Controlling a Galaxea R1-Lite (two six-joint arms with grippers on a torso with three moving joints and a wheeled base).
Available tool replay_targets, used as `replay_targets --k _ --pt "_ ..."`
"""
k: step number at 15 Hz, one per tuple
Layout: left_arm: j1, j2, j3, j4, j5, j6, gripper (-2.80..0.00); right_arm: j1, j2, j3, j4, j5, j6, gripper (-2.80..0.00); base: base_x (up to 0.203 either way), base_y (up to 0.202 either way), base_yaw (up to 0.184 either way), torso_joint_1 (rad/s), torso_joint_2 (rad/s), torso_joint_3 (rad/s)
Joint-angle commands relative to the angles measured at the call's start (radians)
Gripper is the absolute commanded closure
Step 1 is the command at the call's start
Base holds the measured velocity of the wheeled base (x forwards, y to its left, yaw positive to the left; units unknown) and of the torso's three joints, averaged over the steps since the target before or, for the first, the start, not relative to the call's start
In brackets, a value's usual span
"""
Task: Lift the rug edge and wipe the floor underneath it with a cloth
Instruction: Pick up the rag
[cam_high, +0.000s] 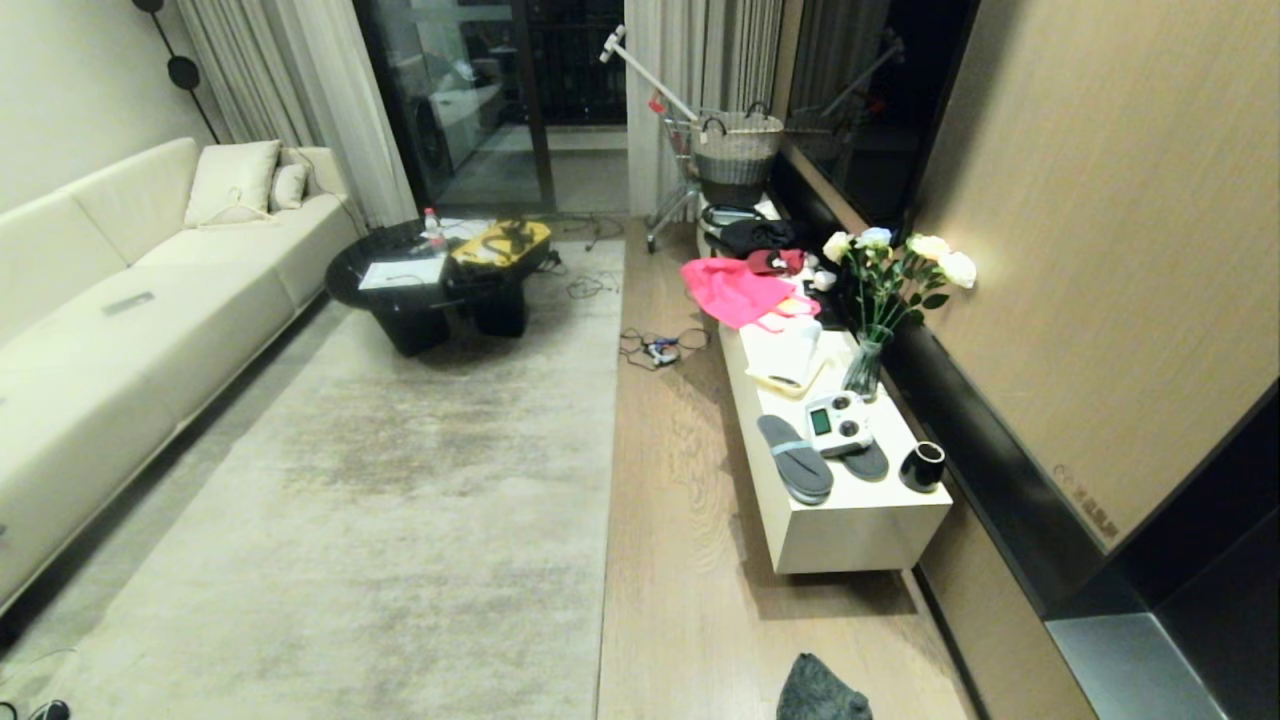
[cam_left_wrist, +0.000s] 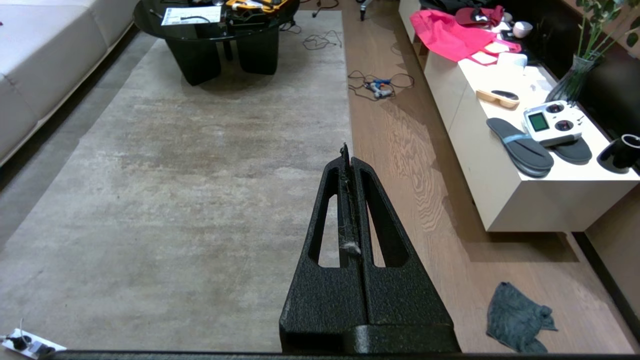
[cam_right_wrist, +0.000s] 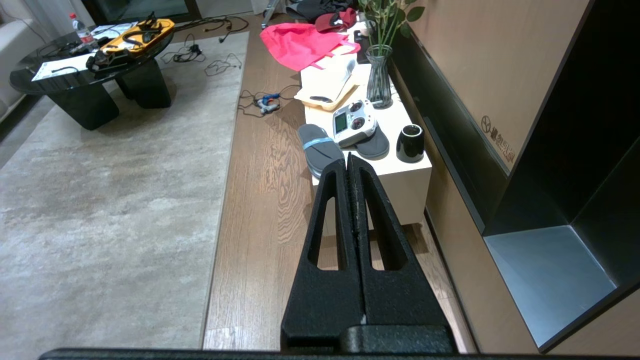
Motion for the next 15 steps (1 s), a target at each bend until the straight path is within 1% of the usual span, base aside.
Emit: replay_targets --k 1,15 --pt "-0.001 0.001 0.0 0.0 0.0 0.0 0.0 0.0 0.001 0.0 0.0 0.0 0.001 0.0 0.0 0.0 0.0 0.0 0.0 0.0" --pt "0.0 0.001 0.0 0.0 0.0 0.0 0.0 0.0 0.001 0.0 0.0 0.0 0.001 0.0 0.0 0.0 0.0 0.0 0.0 0.0"
